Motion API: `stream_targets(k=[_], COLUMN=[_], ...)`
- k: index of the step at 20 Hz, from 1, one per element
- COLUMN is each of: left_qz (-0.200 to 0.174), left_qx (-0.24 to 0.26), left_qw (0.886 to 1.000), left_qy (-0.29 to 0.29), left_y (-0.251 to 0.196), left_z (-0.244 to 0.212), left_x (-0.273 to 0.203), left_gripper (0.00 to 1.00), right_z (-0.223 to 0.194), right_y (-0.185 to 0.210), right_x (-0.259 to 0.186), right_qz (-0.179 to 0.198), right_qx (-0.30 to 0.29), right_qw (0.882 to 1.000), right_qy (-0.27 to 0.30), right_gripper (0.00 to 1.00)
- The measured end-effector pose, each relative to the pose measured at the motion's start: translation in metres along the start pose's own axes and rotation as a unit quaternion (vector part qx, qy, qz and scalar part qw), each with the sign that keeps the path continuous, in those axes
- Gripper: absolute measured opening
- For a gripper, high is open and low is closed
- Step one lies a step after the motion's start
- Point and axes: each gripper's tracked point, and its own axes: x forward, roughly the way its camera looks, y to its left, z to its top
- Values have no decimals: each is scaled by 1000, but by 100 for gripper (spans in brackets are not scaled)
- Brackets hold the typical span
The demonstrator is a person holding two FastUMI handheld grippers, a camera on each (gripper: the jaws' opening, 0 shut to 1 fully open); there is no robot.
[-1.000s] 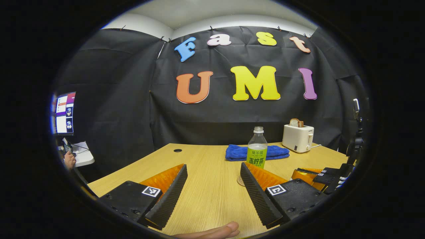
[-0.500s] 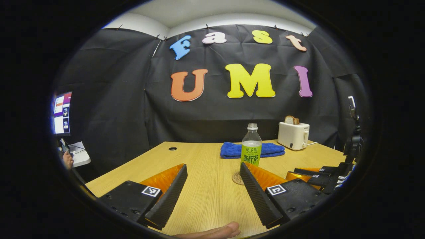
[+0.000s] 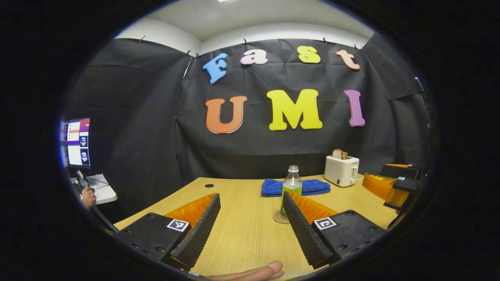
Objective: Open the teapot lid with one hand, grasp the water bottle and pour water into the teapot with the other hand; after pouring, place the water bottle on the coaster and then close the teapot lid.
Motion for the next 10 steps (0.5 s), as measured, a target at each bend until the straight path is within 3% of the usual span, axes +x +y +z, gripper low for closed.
stream_targets(k=[3, 10], left_qz=[12, -4], left_qx=[21, 30], left_qw=[999, 999], left_qy=[27, 10], left_y=[6, -1], left_z=[-5, 6], left_x=[-10, -15], left_gripper=[100, 100], right_z=[24, 34], right_y=[-25, -56], right_x=[-23, -51], right_qz=[-28, -57], right_qx=[10, -18], right_qw=[1000, 998], right_qy=[-7, -5], right_gripper=[96, 96])
